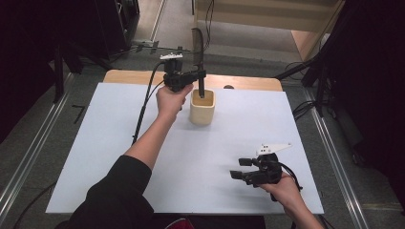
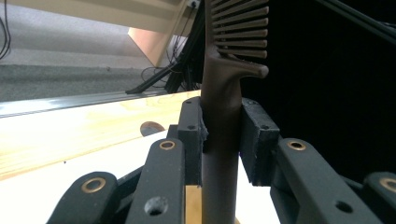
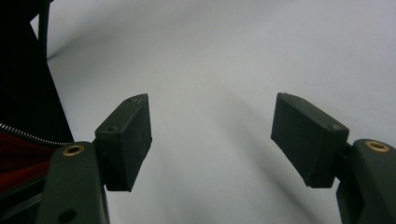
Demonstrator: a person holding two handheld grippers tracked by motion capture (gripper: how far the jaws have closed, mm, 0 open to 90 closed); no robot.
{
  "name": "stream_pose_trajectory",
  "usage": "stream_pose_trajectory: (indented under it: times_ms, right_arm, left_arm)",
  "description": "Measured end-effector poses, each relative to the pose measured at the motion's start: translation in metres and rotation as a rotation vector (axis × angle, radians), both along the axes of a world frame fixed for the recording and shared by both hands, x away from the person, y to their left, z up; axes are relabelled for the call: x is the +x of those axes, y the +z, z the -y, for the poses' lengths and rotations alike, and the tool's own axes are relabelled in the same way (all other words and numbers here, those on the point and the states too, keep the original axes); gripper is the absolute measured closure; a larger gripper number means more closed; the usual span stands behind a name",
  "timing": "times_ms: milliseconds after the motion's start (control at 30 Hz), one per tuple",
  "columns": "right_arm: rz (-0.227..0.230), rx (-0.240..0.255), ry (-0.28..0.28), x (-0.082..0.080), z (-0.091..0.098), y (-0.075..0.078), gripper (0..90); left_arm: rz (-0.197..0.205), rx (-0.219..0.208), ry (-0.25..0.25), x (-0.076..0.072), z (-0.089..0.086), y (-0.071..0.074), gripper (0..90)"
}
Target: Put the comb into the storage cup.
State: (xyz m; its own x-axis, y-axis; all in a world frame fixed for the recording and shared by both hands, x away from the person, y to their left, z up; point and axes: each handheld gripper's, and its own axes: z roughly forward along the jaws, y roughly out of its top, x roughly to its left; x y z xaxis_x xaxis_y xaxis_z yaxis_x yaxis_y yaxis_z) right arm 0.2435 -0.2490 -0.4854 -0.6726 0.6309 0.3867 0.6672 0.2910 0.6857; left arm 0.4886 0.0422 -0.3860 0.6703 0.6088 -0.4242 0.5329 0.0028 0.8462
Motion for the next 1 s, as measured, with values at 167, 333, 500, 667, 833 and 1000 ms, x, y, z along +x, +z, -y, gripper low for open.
stream_pose_trajectory:
  times_ms: [167,333,500,667,833,1000]
  right_arm:
    - [0.013,0.005,-0.004,0.0,0.0,0.001,26.9]
    - [0.017,0.009,-0.01,0.0,0.002,0.002,26.9]
    - [0.019,0.01,-0.011,0.0,0.001,0.003,26.9]
    - [0.02,0.013,-0.019,0.0,0.002,0.003,26.9]
    - [0.019,0.012,-0.016,0.0,0.002,0.003,26.9]
    - [0.027,0.023,-0.016,0.0,0.002,0.004,26.9]
  left_arm:
    - [-0.001,0.013,0.0,0.0,0.003,-0.007,73.4]
    - [0.002,0.026,-0.002,0.0,0.004,-0.013,73.4]
    - [0.002,0.03,-0.003,-0.001,0.005,-0.017,73.4]
    - [0.009,0.036,-0.006,-0.002,0.005,-0.022,73.4]
    - [0.014,0.033,-0.02,-0.004,0.005,-0.028,73.4]
    - [0.026,0.036,-0.03,-0.006,0.007,-0.031,73.3]
